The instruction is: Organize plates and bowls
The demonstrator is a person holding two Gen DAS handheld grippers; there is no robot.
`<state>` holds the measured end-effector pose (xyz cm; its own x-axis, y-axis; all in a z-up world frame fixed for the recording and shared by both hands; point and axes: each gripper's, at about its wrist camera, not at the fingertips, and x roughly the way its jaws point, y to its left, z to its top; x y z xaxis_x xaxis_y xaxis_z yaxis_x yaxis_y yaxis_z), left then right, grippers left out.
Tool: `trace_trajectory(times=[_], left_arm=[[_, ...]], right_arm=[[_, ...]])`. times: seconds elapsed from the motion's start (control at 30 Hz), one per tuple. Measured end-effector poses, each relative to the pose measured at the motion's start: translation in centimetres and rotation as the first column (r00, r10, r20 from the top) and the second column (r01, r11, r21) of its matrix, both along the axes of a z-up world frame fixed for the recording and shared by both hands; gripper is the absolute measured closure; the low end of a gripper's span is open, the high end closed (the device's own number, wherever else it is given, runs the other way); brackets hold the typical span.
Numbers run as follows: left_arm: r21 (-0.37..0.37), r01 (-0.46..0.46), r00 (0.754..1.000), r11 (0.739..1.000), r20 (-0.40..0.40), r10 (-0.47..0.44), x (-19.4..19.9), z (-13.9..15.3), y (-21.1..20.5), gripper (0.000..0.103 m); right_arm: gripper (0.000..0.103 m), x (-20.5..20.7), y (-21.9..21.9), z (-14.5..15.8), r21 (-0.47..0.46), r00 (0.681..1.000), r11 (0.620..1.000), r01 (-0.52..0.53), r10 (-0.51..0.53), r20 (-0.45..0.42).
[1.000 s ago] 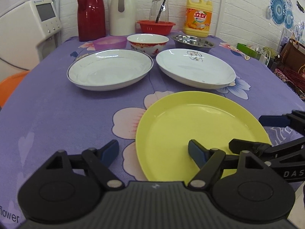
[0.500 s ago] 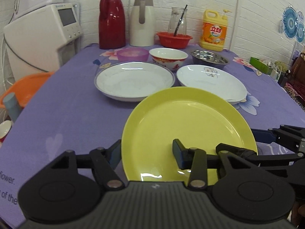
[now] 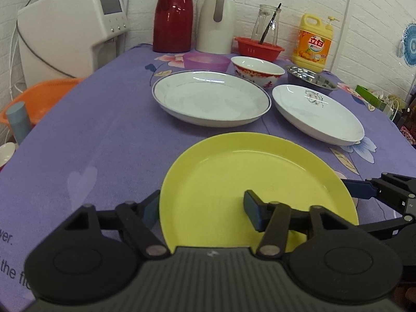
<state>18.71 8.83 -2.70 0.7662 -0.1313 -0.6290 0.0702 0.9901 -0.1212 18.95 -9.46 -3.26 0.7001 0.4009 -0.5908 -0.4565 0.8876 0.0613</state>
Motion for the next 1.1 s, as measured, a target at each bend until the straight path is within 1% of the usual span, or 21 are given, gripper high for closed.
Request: trace_trajectory(times=[0.03, 0.1, 0.17, 0.23, 0.3, 0.4, 0.5, 0.63, 0.77, 0.97, 1.03, 1.1], left_arm=[[-0.013, 0.004, 1.0, 1.0, -0.004, -0.004, 0.0, 0.1, 0.3, 0.04], [-0.044, -0.012, 1.0, 0.999, 0.016, 0.012, 0.0, 0.7, 1.4, 0.037], [-0.07, -0.044, 0.998, 0.997, 0.043, 0.048, 0.2, 1.5, 2.6, 0.034], [-0.094, -0.075, 0.995, 0.993, 0.056, 0.08, 1.0, 2.1, 3.6, 0.033], [-0.091, -0.098, 0.992, 0.991, 0.073, 0.105, 2.3, 2.9, 4.4, 0.032], [-0.079, -0.113, 0.987, 0.99, 0.104, 0.121, 4.8, 4.3, 5.7, 0.032], [-0.081, -0.136, 0.983, 0.987, 0.113, 0.144, 7.5, 5.2, 6.9, 0.031], [-0.072, -0.159, 0.98, 0.985, 0.107, 0.166, 9.7, 5.0, 7.9, 0.031], [-0.077, -0.153, 0.984, 0.985, 0.081, 0.159, 11.1, 4.2, 8.4, 0.031], [-0.079, -0.155, 0.986, 0.985, 0.056, 0.16, 12.8, 3.4, 9.3, 0.031], [-0.077, -0.155, 0.986, 0.985, 0.056, 0.159, 13.1, 3.4, 9.4, 0.031], [-0.069, -0.149, 0.987, 0.986, 0.056, 0.153, 13.2, 3.3, 9.4, 0.031]], right_arm=[[0.0, 0.1, -0.2, 0.2, 0.011, 1.0, 1.0, -0.011, 0.011, -0.014], [0.0, 0.5, -1.5, 1.0, 0.087, 0.999, 0.996, -0.019, 0.023, -0.041], [0.0, 1.2, -2.6, 2.3, 0.148, 0.999, 0.989, 0.006, -0.001, -0.034], [0.0, 2.5, -2.8, 3.3, 0.167, 1.0, 0.986, 0.018, -0.016, -0.017], [0.0, 4.1, -2.3, 4.4, 0.174, 1.0, 0.985, 0.007, -0.009, 0.012], [0.0, 6.7, -0.7, 5.7, 0.13, 0.998, 0.991, -0.031, 0.023, 0.066], [0.0, 10.0, 1.0, 6.3, 0.082, 0.996, 0.995, -0.058, 0.051, 0.08], [0.0, 14.3, 2.4, 5.8, 0.045, 0.996, 0.997, -0.069, 0.067, 0.051], [0.0, 17.8, 3.6, 4.2, 0.009, 0.997, 0.997, -0.072, 0.072, -0.013], [0.0, 19.9, 5.3, 2.1, -0.03, 0.992, 0.995, -0.094, 0.09, -0.092], [0.0, 19.6, 5.9, 2.0, -0.049, 0.993, 0.995, -0.088, 0.084, -0.083], [0.0, 19.2, 6.2, 2.2, -0.026, 0.991, 0.994, -0.106, 0.104, -0.09]])
